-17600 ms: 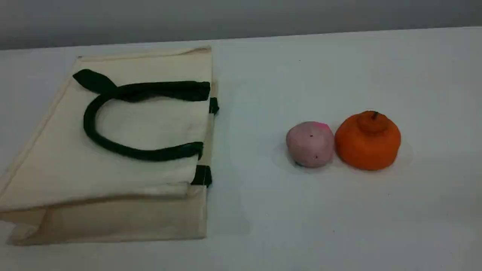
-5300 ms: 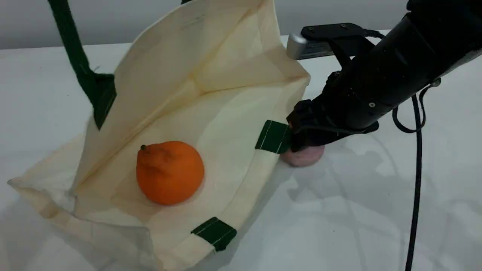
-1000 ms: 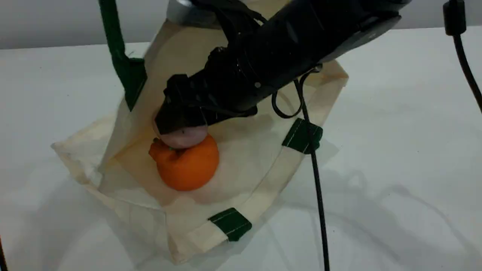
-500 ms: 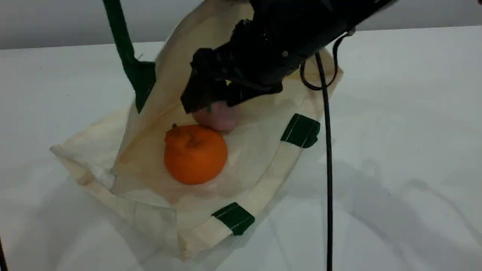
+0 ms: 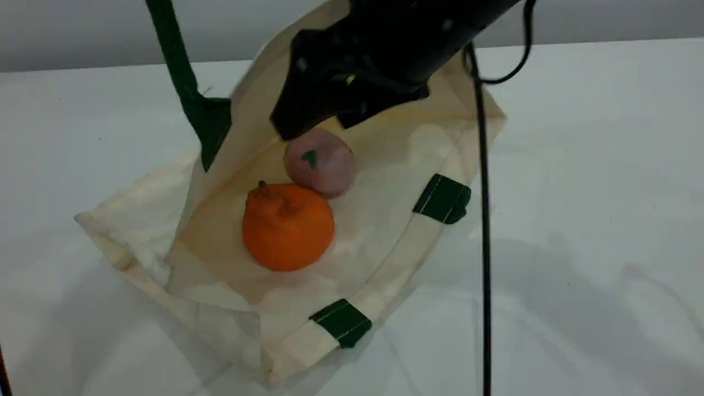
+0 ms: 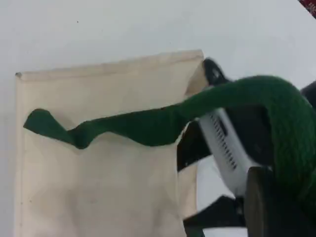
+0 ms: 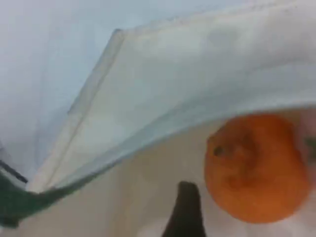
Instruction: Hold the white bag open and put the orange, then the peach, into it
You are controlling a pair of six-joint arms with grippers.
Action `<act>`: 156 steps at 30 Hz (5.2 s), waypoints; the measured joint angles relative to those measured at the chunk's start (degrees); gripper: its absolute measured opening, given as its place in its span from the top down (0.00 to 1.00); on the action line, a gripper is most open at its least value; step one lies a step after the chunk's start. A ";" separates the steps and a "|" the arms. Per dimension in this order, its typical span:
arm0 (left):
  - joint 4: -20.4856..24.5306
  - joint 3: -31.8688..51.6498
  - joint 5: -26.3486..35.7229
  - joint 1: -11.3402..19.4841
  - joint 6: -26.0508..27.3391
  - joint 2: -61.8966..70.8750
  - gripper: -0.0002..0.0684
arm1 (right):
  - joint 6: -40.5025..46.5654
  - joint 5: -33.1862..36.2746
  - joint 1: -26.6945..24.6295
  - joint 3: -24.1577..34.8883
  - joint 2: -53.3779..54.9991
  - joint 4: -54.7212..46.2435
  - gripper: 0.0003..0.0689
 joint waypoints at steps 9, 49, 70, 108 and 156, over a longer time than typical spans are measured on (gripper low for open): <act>2.47 0.69 -0.94 0.00 -0.04 4.55 0.91 | 10.00 7.42 -5.67 0.00 -3.28 -11.50 0.19; 11.80 2.28 5.38 0.00 0.00 7.44 0.46 | 38.47 31.06 -18.38 0.00 -52.87 -40.12 0.23; 6.87 2.28 6.50 0.00 -1.36 -17.02 0.46 | 62.18 38.25 -18.38 19.14 -93.78 -61.04 0.23; 13.21 54.37 -3.67 0.00 -14.87 -70.06 0.46 | 62.07 29.22 -18.38 37.03 -110.40 -62.47 0.23; 30.90 60.96 0.23 19.58 -25.82 -87.59 0.63 | 62.07 29.22 -32.42 37.03 -110.40 -62.06 0.23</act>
